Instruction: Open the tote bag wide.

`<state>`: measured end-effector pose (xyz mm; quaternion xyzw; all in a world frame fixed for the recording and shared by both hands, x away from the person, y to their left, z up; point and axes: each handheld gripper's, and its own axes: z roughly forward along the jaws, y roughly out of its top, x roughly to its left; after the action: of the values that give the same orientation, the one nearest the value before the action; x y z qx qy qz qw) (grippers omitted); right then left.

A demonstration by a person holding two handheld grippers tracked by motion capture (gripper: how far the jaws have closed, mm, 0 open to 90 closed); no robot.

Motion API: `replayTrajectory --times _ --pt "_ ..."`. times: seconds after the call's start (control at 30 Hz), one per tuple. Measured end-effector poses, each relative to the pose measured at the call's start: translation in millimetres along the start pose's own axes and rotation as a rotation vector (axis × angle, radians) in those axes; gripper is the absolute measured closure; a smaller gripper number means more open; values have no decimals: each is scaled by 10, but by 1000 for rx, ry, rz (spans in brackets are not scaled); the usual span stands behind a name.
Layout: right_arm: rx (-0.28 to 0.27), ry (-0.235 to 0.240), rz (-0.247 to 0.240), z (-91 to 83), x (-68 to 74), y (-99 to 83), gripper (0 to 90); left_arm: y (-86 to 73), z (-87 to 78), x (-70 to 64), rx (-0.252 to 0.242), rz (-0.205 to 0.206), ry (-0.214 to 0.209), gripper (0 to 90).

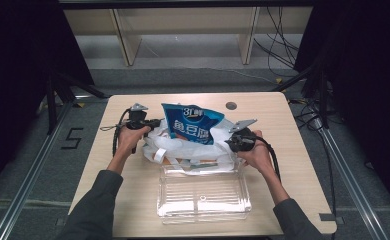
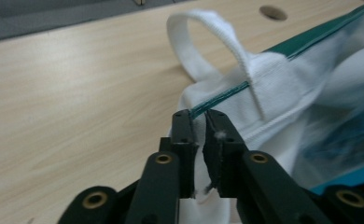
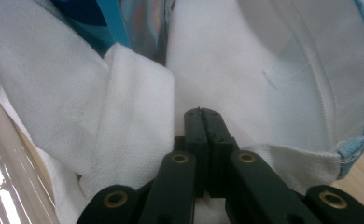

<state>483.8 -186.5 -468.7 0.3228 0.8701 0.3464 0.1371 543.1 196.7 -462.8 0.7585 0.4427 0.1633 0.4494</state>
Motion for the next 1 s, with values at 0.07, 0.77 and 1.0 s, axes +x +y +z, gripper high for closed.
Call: replayTrajectory --times 0.07,0.77,1.0 --pt "-18 3 -3 -61 4 27 877 45 -142 -39 -33 13 -21 793" --pt "-189 -52 93 -711 -64 206 374 -428 -1071 -635 -82 2 -82 303" --pt "-152 -38 98 -707 21 209 346 -749 -1165 -778 -49 36 -36 271"
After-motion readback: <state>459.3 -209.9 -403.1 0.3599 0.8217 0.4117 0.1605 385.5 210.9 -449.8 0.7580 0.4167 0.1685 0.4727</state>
